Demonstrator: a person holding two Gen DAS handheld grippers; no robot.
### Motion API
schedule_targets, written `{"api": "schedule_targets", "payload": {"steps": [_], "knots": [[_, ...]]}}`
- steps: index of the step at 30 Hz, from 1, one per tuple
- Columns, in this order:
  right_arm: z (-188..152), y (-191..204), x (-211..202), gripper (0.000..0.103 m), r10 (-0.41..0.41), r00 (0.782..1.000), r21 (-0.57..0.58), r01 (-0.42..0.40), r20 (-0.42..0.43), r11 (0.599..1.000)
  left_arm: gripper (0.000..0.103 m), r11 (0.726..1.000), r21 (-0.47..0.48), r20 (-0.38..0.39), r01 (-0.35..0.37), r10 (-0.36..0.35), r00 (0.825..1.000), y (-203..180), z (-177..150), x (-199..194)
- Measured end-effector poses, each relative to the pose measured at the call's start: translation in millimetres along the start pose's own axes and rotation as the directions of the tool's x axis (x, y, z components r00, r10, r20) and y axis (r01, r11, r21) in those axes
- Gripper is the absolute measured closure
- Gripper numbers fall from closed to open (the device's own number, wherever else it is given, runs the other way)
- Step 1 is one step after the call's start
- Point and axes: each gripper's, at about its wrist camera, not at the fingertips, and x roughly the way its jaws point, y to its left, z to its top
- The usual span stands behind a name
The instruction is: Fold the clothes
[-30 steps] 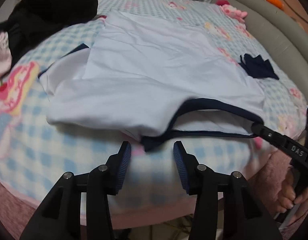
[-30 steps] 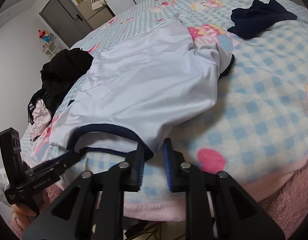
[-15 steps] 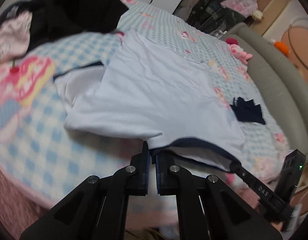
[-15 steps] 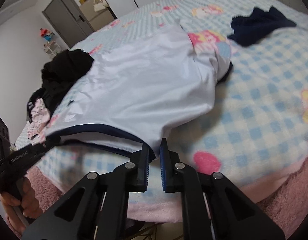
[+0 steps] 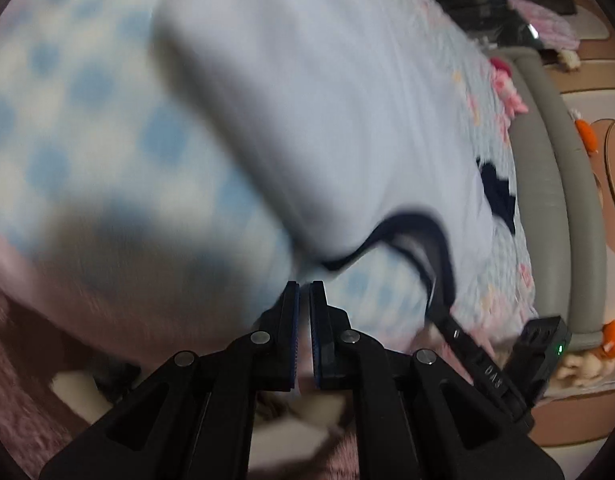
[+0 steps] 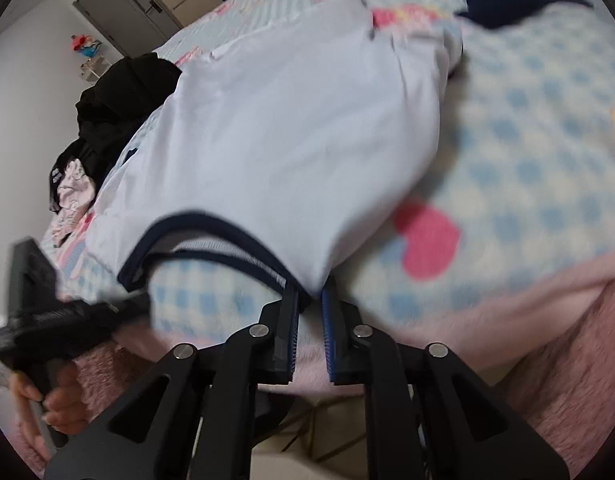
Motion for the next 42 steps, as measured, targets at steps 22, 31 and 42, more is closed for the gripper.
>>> {"api": "schedule_targets", "payload": {"steps": [22, 31, 42], "knots": [[25, 5, 17, 0.088, -0.092, 0.993, -0.154, 0.103, 0.075, 0.983, 0.086, 0.865, 0.397, 0.257, -0.307, 0.216, 0.942, -52, 42, 5], [35, 45, 7, 0.082, -0.033, 0.985, -0.283, 0.080, 0.169, 0.956, 0.076, 0.845, 0.444, 0.277, -0.299, 0.188, 0.942, -61, 42, 15], [23, 16, -13, 0.083, -0.050, 0.980, -0.197, 0.089, 0.193, 0.976, 0.070, 0.841, 0.462, 0.362, -0.283, 0.112, 0.925, -66, 30, -25]]}}
